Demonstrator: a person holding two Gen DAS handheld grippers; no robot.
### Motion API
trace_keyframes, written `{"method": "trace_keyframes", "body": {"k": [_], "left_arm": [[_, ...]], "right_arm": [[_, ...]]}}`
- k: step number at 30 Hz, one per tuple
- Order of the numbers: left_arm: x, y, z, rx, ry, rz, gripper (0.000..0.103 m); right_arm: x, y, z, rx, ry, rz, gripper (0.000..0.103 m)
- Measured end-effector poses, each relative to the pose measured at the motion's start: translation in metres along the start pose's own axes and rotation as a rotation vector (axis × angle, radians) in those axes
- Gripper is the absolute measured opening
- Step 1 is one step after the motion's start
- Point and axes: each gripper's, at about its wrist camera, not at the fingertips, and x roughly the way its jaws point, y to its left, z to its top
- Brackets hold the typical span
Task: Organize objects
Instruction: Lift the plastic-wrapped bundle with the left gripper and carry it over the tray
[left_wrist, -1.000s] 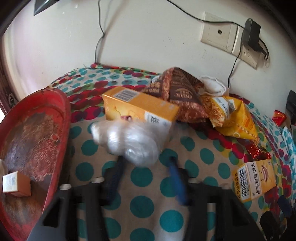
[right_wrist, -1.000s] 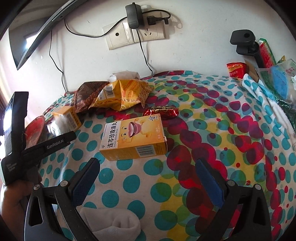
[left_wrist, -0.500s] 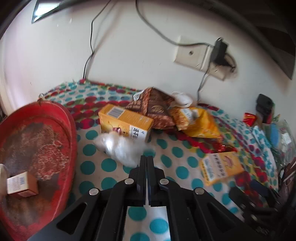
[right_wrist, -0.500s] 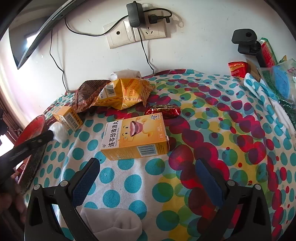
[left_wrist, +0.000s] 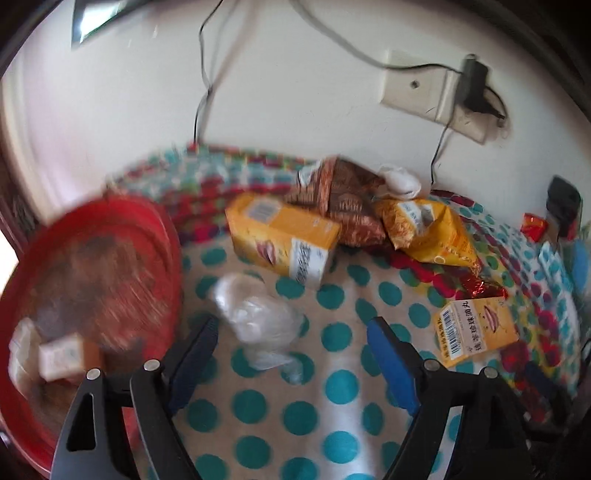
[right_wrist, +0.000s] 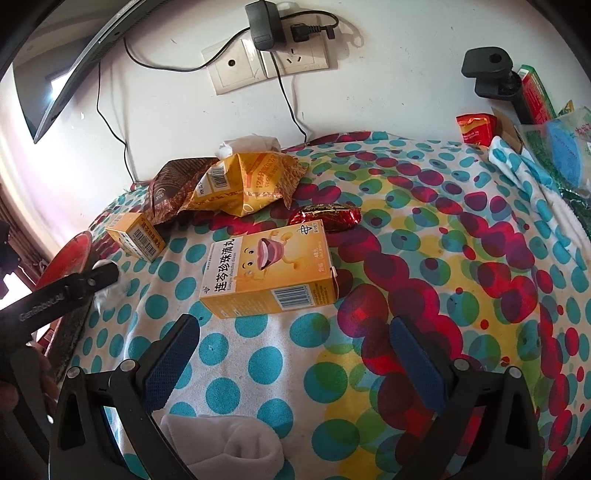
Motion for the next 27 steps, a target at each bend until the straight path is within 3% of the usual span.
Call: {"method": "trace_keyframes", "body": {"k": [4, 6, 10, 11, 12, 14, 19, 20, 27], "left_arm": [[0.02, 0.002, 0.006, -0.054, -0.023, 0.07, 0.085], [0.033, 0.01, 0.01, -0.117, 0.01, 0.071, 0.085], [0.041, 0.009, 0.015, -0.129, 0.005, 0.093, 0.084], [0.041, 0.009, 0.016, -0.128, 0.009, 0.095, 0.08], [0.039, 0.009, 0.014, -0.122, 0.005, 0.112, 0.06], [0.037, 0.01, 0.008, -0.093, 0.006, 0.121, 0.037], [0.034, 0.01, -0.008, -0.041, 0.02, 0.05, 0.034], [0.032, 0.012, -0.009, -0.047, 0.017, 0.039, 0.033], [0.006, -0.001, -0.01, 0.009, -0.033, 0.023, 0.032]], "right_arm": [[0.001, -0.002, 0.0, 0.019, 0.001, 0.013, 0.103], [0.002, -0.004, 0.0, 0.043, -0.001, 0.006, 0.103], [0.003, -0.008, -0.001, 0.082, 0.001, 0.003, 0.103], [0.003, -0.009, -0.001, 0.087, 0.001, 0.005, 0.103], [0.003, -0.01, -0.001, 0.093, 0.002, 0.009, 0.103], [0.003, -0.012, -0.001, 0.103, 0.001, 0.012, 0.103], [0.003, -0.012, -0.001, 0.104, 0.0, 0.004, 0.103], [0.003, -0.012, -0.001, 0.137, -0.017, -0.033, 0.103], [0.003, -0.01, -0.001, 0.138, -0.016, -0.045, 0.103]]}}
